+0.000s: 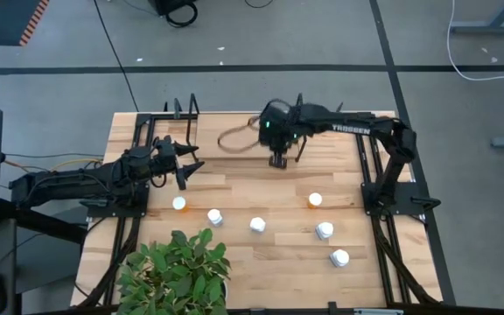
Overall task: Pick and place medicine bottles onto shelf by color
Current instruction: Put the white pill bottle on the shelf
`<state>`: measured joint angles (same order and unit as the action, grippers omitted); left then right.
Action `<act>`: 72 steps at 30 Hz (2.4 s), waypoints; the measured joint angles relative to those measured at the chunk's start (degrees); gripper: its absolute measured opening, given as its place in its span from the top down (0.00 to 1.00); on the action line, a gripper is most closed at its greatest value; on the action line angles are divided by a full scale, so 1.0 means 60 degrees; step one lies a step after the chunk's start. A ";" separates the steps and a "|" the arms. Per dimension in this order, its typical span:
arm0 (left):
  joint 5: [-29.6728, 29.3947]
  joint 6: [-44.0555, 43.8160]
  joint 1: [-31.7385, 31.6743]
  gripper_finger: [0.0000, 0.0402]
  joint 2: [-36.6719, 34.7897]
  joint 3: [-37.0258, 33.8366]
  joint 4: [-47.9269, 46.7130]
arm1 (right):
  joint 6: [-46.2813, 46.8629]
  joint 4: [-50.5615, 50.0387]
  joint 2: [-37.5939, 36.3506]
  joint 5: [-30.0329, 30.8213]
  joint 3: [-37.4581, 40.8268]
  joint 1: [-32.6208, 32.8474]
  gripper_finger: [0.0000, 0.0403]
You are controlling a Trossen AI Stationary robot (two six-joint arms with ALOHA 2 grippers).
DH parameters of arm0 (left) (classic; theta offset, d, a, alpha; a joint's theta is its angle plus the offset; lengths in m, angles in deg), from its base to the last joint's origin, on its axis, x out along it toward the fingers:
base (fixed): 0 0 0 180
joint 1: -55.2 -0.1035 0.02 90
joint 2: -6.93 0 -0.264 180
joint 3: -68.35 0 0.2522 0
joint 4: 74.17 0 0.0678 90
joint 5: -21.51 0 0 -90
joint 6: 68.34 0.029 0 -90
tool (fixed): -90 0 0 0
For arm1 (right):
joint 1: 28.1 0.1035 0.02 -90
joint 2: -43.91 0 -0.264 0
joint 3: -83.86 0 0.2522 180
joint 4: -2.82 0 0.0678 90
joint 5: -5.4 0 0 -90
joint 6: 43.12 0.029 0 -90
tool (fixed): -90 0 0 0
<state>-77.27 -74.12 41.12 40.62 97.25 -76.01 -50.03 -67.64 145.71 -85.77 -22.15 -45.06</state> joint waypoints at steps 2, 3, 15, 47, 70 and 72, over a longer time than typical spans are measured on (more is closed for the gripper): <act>0.0000 -0.0004 0.0033 0.29 0.0000 0.0000 -0.0003 | 0.0131 -0.0230 -0.0004 -0.0024 0.0000 0.0570 0.99; 0.0000 -0.0007 0.0047 0.29 -0.0001 0.0000 -0.0023 | 0.0209 -0.0233 -0.0004 -0.0007 0.0000 0.0844 0.99; -0.0003 -0.0727 0.0745 0.29 0.0006 0.0004 -0.0351 | 0.2467 0.0249 -0.0007 0.1437 0.0000 0.3913 0.90; -0.0007 -0.1443 0.1855 0.29 0.0007 0.0004 -0.0764 | 0.5846 -0.0663 0.0095 0.2211 0.2268 0.5444 0.25; -0.0007 -0.1728 0.1865 0.29 0.0007 0.0006 -0.0952 | 0.4399 0.4325 0.0630 0.2458 0.2069 0.5896 0.24; -0.0007 -0.1745 0.1889 0.29 0.0011 -0.0003 -0.1012 | 0.4438 0.4208 0.0652 0.2496 0.2145 0.5889 0.24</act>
<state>-77.31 -84.59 52.45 40.69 97.23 -82.09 -23.40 -42.40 149.62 -70.79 -9.28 -9.73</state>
